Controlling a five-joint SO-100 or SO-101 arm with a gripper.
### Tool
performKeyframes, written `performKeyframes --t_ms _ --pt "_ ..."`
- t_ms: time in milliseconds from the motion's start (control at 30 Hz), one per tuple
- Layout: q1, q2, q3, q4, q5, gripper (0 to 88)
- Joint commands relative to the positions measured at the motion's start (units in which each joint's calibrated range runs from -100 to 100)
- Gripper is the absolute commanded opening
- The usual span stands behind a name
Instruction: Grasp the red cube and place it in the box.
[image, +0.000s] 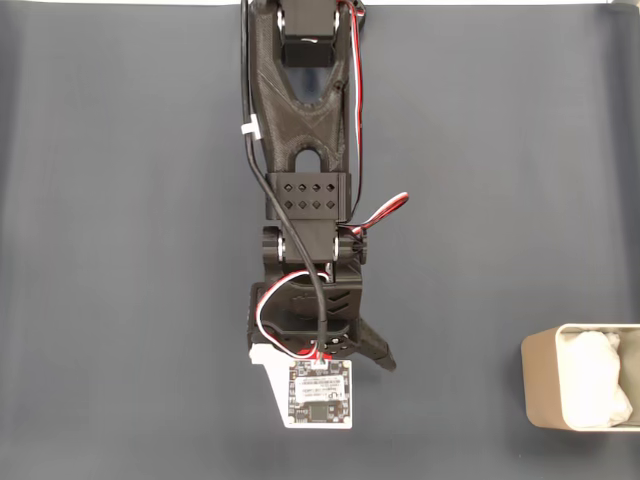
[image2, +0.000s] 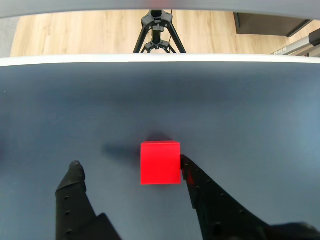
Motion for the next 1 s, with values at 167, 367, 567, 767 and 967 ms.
performKeyframes --t_ms 167,367,567,767,967 --pt "-1.0 -0.7 -2.4 -0.6 -0.7 42.2" --pt "-1.0 -0.8 -2.3 -0.6 -0.7 40.8" --pt "-1.0 -0.8 -2.2 -0.4 0.0 23.2" --pt "-1.1 -0.8 -2.2 0.6 1.0 5.5" --pt "-1.4 -0.9 -2.2 2.2 1.2 0.0"
